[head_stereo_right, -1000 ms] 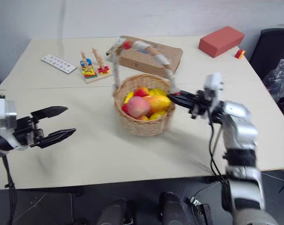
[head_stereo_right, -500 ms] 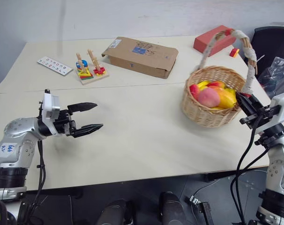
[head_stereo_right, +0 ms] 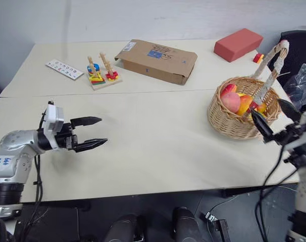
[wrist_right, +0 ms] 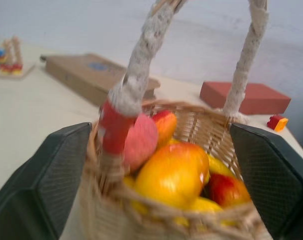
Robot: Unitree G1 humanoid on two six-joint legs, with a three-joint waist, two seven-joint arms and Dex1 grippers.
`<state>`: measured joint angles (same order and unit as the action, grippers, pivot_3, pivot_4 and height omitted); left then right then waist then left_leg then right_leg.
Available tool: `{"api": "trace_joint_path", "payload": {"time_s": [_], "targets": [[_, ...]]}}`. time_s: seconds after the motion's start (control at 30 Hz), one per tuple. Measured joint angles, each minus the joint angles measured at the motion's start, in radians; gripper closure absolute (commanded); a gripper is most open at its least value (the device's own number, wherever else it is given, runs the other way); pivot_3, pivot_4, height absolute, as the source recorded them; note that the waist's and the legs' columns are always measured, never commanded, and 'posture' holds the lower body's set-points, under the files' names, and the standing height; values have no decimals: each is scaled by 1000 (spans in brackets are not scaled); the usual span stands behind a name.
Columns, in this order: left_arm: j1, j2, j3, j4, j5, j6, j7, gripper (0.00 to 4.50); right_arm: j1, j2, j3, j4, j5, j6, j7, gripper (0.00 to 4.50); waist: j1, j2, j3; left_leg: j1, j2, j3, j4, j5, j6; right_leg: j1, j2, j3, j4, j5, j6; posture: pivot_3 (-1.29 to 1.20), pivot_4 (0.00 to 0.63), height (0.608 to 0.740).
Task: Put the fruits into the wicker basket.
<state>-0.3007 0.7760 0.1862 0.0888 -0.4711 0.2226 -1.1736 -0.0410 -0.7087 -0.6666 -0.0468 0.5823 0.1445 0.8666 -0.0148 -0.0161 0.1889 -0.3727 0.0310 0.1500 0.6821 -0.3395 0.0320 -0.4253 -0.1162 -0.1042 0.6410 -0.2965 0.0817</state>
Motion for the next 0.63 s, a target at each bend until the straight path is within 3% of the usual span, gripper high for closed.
{"api": "trace_joint_path", "payload": {"time_s": [0.17,0.27,0.47,0.63], "targets": [[134,29,43,2,51,-129,3,0,158,-135,-35,-16,19,-20,248,38,-3,0,0,4,3,0,0,-1,-1,4,-1,0,-8,1,1,0,150,740],[230,49,81,-2,63,-138,18,0,186,-157,41,-60,21,-36,368,38,-15,0,0,5,5,-1,-1,-1,-1,5,-1,0,-8,1,1,0,150,740],[393,52,133,-132,67,-148,63,0,67,2,378,-118,-22,-90,411,38,-12,-1,-1,4,6,-2,-1,-2,-4,5,-1,-1,-9,0,0,0,150,740],[499,44,163,-185,70,-148,91,0,-127,91,499,143,-150,-274,417,38,-8,0,-1,4,5,-3,0,-2,-3,5,-2,-3,-10,0,0,0,150,740]]}}
